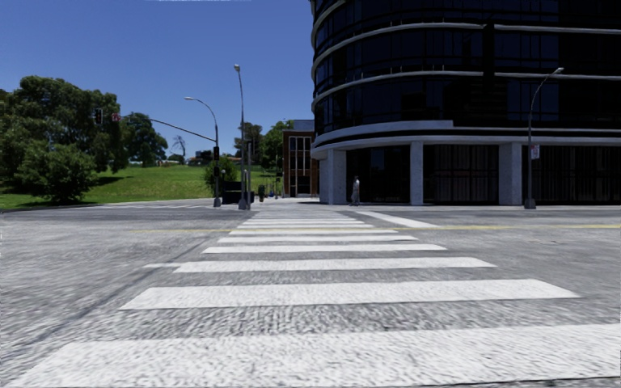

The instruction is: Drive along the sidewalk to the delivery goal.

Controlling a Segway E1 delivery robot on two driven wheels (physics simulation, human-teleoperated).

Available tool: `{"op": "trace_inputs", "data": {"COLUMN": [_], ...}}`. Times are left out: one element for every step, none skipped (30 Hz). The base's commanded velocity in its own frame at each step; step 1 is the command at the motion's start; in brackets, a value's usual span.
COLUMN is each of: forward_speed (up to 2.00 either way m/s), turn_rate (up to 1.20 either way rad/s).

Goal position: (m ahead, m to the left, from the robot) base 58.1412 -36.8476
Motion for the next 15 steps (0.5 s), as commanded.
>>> {"op": "trace_inputs", "data": {"forward_speed": [1.68, 1.68, 1.68, 1.68, 1.68, 1.68, 1.68, 1.68, 1.68, 1.68, 1.68, 1.68, 1.68, 1.68, 1.68], "turn_rate": [0.36, 0.34, 0.28, 0.19, 0.08, 0.08, 0.0, 0.0, 0.0, 0.0, 0.0, 0.0, 0.0, 0.0, 0.0]}}
